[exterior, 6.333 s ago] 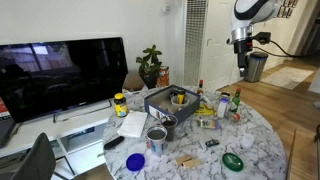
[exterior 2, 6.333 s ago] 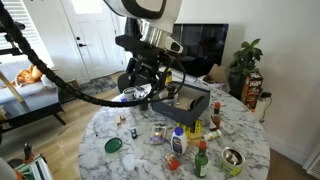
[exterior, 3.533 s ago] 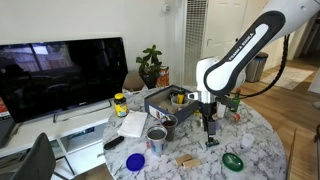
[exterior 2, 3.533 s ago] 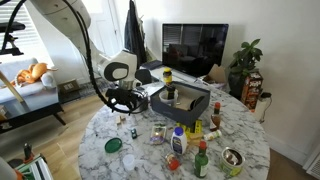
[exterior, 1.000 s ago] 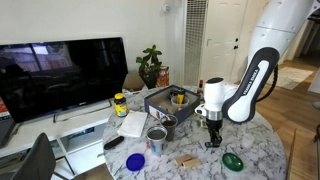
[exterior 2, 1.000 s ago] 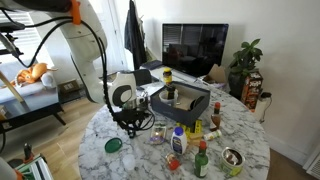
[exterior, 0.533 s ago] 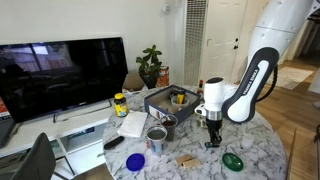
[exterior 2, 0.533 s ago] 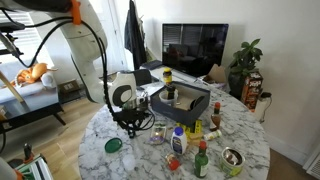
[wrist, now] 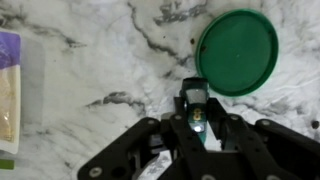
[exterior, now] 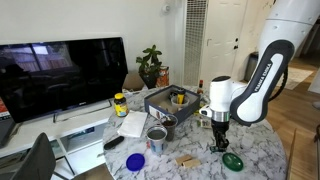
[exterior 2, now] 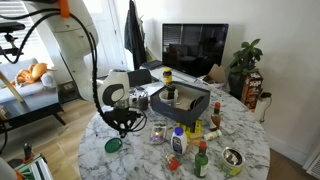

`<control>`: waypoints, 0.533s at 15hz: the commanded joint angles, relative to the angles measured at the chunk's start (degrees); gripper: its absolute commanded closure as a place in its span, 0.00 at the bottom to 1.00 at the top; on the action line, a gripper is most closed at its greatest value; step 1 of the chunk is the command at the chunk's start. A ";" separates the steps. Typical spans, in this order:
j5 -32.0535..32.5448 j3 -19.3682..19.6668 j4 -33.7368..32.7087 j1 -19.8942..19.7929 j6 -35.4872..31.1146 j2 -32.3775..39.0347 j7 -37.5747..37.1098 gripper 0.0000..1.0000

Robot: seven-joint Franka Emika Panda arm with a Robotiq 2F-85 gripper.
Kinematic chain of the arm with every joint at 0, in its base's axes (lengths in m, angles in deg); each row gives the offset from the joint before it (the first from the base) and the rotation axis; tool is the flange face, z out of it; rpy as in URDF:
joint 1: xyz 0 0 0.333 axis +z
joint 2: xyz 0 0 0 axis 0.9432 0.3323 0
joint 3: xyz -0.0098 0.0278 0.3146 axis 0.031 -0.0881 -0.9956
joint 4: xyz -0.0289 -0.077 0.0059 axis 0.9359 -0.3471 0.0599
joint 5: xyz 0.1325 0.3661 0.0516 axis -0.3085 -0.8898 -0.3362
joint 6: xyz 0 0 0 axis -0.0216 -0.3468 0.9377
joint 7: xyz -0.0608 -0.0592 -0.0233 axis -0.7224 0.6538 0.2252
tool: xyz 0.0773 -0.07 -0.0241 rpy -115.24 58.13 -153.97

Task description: Put the green toy car on the green lid, then put the green lid on the transparent cup

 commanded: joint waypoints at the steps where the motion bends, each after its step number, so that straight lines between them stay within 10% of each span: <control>1: -2.81 -2.43 6.32 -1.41 -1.01 -5.99 -0.09 0.93; 8: -4.15 -2.90 8.74 0.12 0.87 -6.65 -0.23 0.93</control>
